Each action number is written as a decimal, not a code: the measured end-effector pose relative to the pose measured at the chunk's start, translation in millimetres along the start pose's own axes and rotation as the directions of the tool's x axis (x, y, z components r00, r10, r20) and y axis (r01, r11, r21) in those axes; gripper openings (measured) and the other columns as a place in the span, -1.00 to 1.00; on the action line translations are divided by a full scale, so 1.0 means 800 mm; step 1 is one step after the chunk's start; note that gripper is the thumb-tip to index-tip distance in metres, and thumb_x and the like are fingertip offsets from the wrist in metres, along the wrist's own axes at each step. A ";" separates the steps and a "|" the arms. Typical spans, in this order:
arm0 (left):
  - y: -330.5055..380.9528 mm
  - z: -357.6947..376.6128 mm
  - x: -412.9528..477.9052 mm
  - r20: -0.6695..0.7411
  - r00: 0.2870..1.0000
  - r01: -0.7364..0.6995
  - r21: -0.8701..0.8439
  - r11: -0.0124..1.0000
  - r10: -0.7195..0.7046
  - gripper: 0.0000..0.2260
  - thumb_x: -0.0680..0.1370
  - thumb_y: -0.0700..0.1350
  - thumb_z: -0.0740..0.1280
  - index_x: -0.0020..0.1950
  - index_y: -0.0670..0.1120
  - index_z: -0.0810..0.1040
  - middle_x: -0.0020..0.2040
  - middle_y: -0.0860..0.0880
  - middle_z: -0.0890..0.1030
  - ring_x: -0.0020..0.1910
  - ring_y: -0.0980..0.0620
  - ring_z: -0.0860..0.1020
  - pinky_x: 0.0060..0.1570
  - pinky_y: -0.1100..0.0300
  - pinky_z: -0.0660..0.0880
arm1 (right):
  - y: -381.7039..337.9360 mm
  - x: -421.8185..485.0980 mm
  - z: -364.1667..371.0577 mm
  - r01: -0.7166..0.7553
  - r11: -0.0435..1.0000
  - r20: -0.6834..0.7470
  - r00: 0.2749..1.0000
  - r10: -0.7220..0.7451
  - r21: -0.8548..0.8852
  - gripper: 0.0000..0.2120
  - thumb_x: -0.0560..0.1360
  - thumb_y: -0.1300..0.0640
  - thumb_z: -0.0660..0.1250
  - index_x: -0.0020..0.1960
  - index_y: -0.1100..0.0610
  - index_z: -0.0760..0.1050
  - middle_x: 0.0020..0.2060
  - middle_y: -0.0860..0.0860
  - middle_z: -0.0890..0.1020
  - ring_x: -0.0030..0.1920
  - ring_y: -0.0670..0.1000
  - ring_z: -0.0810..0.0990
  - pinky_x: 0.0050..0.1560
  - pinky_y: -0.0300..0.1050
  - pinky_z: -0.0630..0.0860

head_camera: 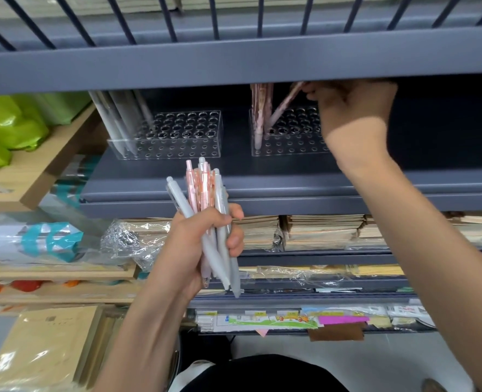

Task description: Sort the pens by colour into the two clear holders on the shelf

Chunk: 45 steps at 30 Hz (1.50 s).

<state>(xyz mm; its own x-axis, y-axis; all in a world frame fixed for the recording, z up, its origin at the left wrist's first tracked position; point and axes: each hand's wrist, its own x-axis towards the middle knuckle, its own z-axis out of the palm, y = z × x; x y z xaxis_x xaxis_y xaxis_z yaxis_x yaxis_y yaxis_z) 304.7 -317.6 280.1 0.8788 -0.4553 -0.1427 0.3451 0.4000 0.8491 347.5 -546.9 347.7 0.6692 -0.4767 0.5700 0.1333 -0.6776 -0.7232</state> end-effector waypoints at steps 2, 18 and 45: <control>0.000 0.000 0.000 0.003 1.000 -0.012 -0.003 1.000 0.012 -0.73 0.36 -0.32 0.24 0.05 -0.19 0.39 -0.18 -0.15 0.55 -0.49 -0.01 0.39 -0.49 0.19 0.39 | -0.008 0.008 0.006 0.021 0.986 0.115 0.993 -0.002 -0.163 -0.66 0.55 0.01 0.24 0.05 0.23 0.65 0.00 0.17 0.69 0.10 0.19 0.61 0.23 0.04 0.44; 0.004 -0.009 -0.007 -0.014 1.000 0.015 -0.014 1.000 -0.015 -0.81 0.33 -0.28 0.28 -0.08 -0.19 0.56 -0.26 -0.14 0.51 -0.47 -0.04 0.44 -0.49 0.19 0.41 | -0.025 0.022 0.033 0.074 0.984 0.229 0.973 -0.036 -0.159 -0.70 0.64 0.02 0.17 0.25 0.16 0.50 0.17 0.10 0.59 0.18 0.10 0.51 0.07 -0.25 0.28; 0.013 -0.029 -0.017 0.151 0.981 0.082 0.254 0.964 -0.123 -0.72 0.35 -0.32 0.31 0.04 -0.18 0.42 -0.24 -0.17 0.47 -0.51 -0.02 0.36 -0.49 0.20 0.36 | -0.092 -0.070 0.055 -0.074 0.970 0.869 0.463 -0.174 0.233 -0.85 0.47 0.04 0.47 -0.08 0.11 0.70 -0.21 -0.09 0.66 -0.24 -0.24 0.55 -0.21 -0.35 0.47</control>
<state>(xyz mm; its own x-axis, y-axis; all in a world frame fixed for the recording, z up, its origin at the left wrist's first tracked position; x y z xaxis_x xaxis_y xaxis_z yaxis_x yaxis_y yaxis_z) 304.1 -288.8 278.6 0.7699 -0.6158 -0.1674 0.3207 0.1466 0.9358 332.7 -445.9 351.7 0.9222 0.3834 0.0508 0.2502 -0.4914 -0.8342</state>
